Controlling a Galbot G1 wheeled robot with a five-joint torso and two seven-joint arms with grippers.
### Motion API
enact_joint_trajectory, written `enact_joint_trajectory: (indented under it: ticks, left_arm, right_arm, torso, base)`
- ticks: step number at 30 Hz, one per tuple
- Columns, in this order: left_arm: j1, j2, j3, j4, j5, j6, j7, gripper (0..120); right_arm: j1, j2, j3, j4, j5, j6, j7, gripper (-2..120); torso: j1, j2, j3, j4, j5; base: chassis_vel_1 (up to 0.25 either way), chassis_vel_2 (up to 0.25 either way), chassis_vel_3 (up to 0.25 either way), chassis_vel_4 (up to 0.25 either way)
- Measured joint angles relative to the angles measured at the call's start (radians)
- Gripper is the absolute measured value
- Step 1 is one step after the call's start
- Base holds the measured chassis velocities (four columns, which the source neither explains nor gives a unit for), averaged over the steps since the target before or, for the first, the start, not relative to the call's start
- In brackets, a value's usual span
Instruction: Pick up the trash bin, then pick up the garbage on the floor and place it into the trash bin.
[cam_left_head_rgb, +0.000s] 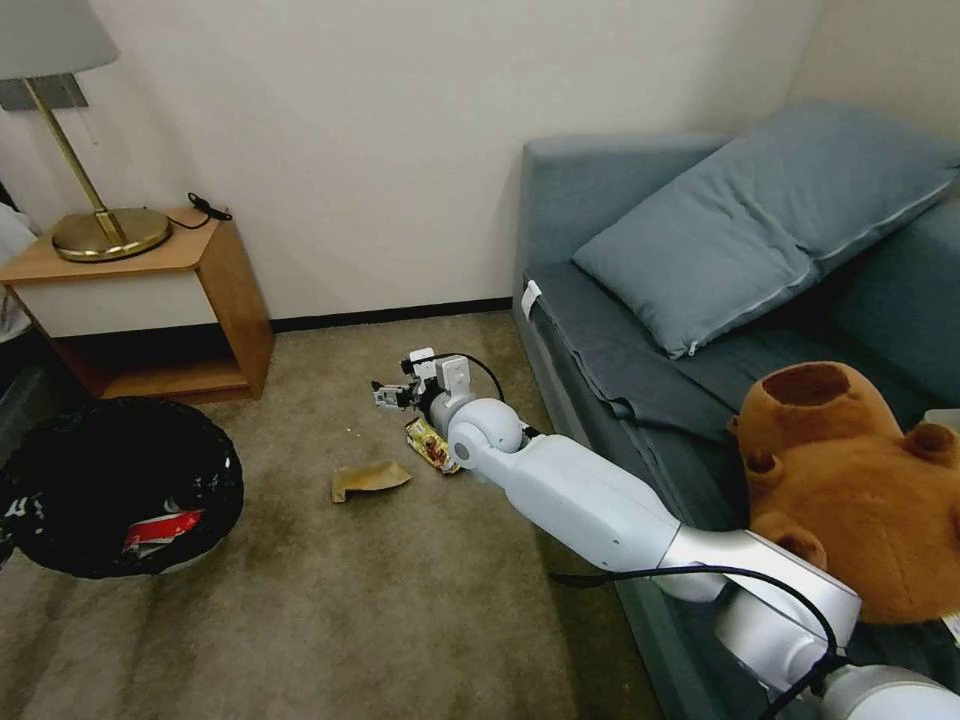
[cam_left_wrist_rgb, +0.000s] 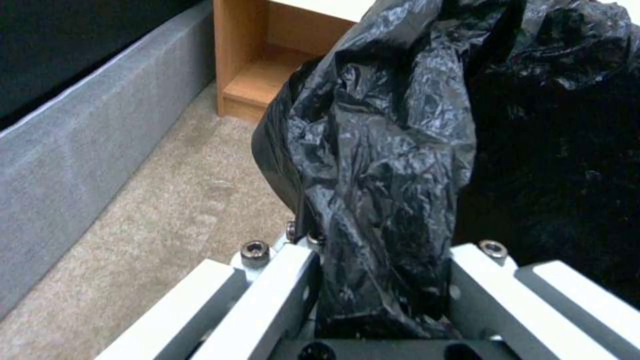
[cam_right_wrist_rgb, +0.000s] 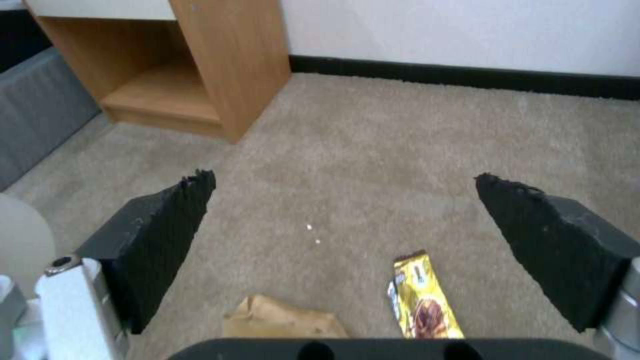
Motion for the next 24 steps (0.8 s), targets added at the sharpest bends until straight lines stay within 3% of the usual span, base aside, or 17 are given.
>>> enact_joint_trajectory:
  ticks: [24]
  left_arm:
    - [0.011, -0.002, -0.009, -0.004, -0.001, 0.000, 0.003, 4]
  right_arm:
    - [-0.017, 0.010, -0.018, -0.011, -0.017, 0.000, -0.010, 100]
  torso:
    - [0.000, 0.000, 0.000, 0.0000, 0.0002]
  base:
    - [-0.096, 0.102, 0.100, -0.097]
